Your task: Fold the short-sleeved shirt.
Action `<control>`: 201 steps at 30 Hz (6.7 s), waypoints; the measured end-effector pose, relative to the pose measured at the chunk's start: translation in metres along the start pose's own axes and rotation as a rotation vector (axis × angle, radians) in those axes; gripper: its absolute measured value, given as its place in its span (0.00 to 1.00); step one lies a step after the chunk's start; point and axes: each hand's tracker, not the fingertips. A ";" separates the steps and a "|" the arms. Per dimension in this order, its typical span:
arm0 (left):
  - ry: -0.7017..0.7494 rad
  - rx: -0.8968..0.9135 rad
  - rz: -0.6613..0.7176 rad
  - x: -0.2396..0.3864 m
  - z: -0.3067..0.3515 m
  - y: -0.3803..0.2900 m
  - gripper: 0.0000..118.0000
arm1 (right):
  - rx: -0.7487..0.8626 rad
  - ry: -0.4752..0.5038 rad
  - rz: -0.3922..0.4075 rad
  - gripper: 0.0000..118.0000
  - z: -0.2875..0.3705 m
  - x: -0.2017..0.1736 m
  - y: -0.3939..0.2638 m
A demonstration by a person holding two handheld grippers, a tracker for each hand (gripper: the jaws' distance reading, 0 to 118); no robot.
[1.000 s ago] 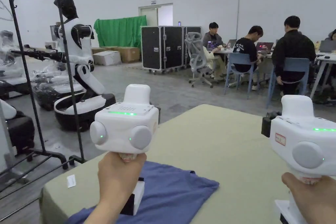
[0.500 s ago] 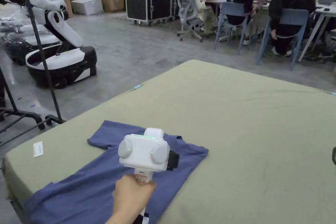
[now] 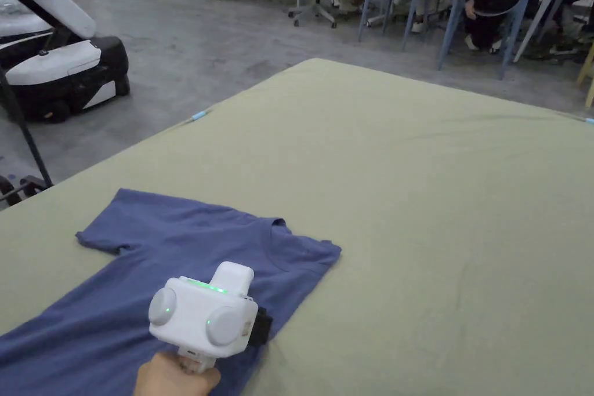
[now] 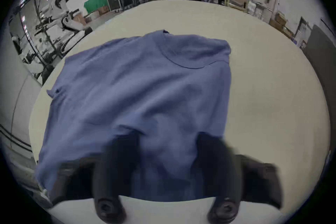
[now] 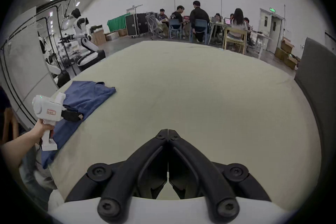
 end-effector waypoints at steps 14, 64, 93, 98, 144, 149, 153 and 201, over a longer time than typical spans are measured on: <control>-0.099 0.184 0.049 0.051 0.084 0.069 0.00 | 0.078 -0.091 -0.101 0.02 0.109 0.100 -0.024; -0.484 0.138 -0.290 0.277 0.277 -0.047 0.00 | 0.043 -0.375 -0.391 0.02 0.298 0.210 -0.206; -0.591 0.029 -0.283 0.380 0.112 0.071 0.00 | -0.122 -0.313 -0.333 0.02 0.227 0.252 -0.180; -0.620 0.177 -0.107 0.329 0.186 0.036 0.00 | -0.230 -0.164 -0.337 1.00 0.162 0.288 -0.105; -0.321 0.785 -0.061 0.288 0.344 0.411 0.00 | 0.698 -0.450 -0.377 0.03 0.295 0.350 0.342; -0.306 0.616 -0.057 0.310 0.230 0.388 0.00 | 0.525 -0.511 -0.379 0.03 0.191 0.390 0.288; -0.321 0.445 -0.056 0.327 0.142 0.353 0.00 | 0.386 -0.521 -0.465 0.03 0.110 0.420 0.218; -0.219 -0.026 -0.378 0.239 0.168 -0.106 0.02 | -0.175 -0.426 -0.447 0.05 0.253 0.231 -0.284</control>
